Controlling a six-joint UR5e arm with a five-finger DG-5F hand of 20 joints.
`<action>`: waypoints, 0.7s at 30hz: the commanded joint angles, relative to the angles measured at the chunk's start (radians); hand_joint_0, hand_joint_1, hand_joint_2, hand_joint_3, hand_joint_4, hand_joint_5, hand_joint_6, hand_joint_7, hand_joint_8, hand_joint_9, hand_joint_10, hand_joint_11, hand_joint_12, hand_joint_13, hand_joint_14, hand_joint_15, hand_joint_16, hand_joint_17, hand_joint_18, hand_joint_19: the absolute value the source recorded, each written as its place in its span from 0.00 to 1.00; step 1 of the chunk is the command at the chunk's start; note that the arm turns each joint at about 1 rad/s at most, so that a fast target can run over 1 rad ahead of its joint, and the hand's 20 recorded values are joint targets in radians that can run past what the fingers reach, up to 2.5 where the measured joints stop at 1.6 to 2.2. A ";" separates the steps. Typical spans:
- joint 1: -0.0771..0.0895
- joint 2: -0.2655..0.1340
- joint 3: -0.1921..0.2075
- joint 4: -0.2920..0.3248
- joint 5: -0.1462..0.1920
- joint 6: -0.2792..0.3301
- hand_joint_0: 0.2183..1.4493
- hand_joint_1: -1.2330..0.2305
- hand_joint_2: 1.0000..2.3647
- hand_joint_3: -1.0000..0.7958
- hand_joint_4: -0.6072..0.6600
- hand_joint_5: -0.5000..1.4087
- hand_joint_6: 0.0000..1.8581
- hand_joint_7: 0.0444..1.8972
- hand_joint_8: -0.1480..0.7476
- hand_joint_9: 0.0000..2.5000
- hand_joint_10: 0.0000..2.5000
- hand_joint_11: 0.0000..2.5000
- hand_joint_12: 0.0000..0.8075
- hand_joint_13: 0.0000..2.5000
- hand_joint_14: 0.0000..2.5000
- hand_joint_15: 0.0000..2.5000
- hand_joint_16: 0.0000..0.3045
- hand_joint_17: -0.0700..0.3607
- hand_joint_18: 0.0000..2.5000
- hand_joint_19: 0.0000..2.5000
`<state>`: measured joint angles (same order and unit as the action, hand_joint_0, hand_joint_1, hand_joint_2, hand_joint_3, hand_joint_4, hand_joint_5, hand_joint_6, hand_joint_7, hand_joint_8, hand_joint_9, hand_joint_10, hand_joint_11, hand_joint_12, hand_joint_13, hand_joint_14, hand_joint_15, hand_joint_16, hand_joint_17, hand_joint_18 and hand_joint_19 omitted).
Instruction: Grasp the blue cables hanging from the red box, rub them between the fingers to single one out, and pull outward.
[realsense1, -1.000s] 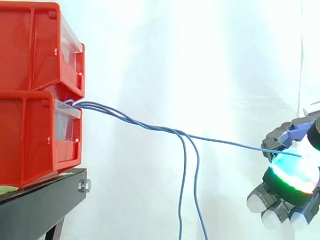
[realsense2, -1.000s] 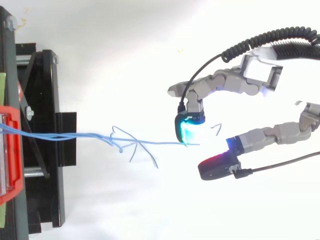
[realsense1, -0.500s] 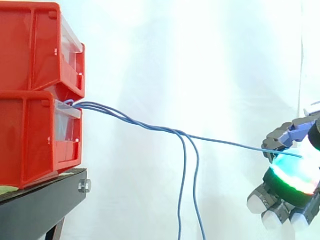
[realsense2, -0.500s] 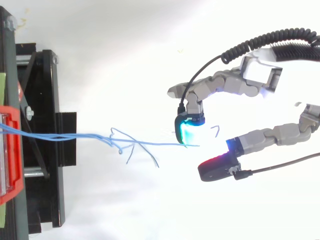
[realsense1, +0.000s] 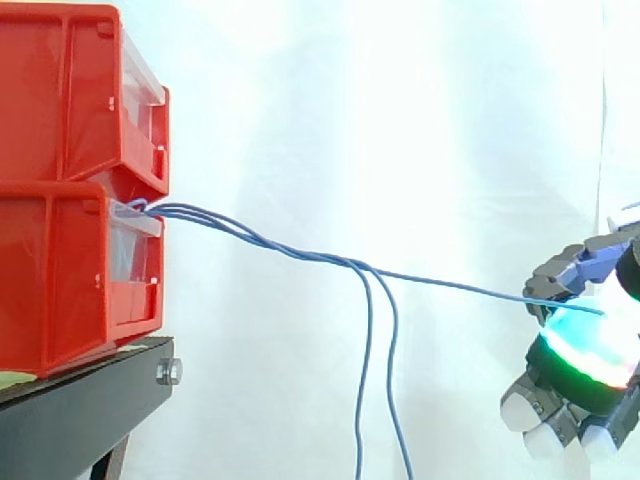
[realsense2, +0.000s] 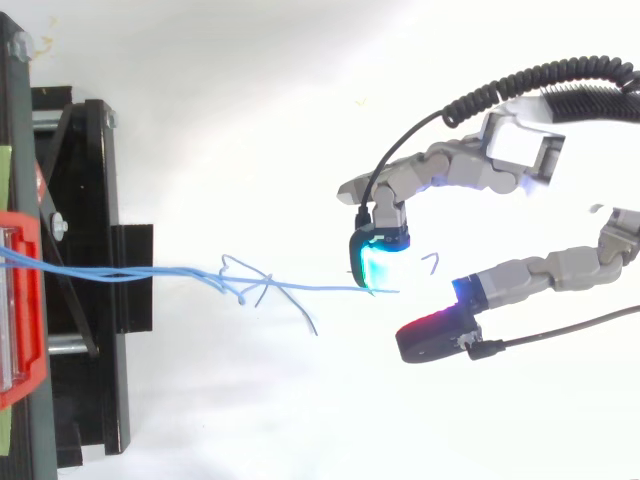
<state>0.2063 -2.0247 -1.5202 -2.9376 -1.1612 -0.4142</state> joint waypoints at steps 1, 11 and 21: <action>-0.001 0.000 0.000 0.000 0.000 0.000 0.34 0.30 0.01 0.46 0.45 0.19 0.48 0.58 0.42 0.20 0.00 0.04 0.39 0.18 0.00 0.10 0.14 0.38 0.19 0.16; -0.001 0.000 0.000 0.000 0.000 0.000 0.34 0.30 0.01 0.46 0.45 0.19 0.48 0.57 0.43 0.21 0.00 0.04 0.39 0.19 0.00 0.10 0.14 0.38 0.19 0.16; 0.001 0.001 0.000 0.000 0.000 0.000 0.34 0.30 0.01 0.46 0.45 0.19 0.48 0.57 0.43 0.21 0.00 0.04 0.39 0.19 0.00 0.10 0.14 0.38 0.19 0.16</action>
<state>0.2065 -2.0244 -1.5201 -2.9376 -1.1613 -0.4142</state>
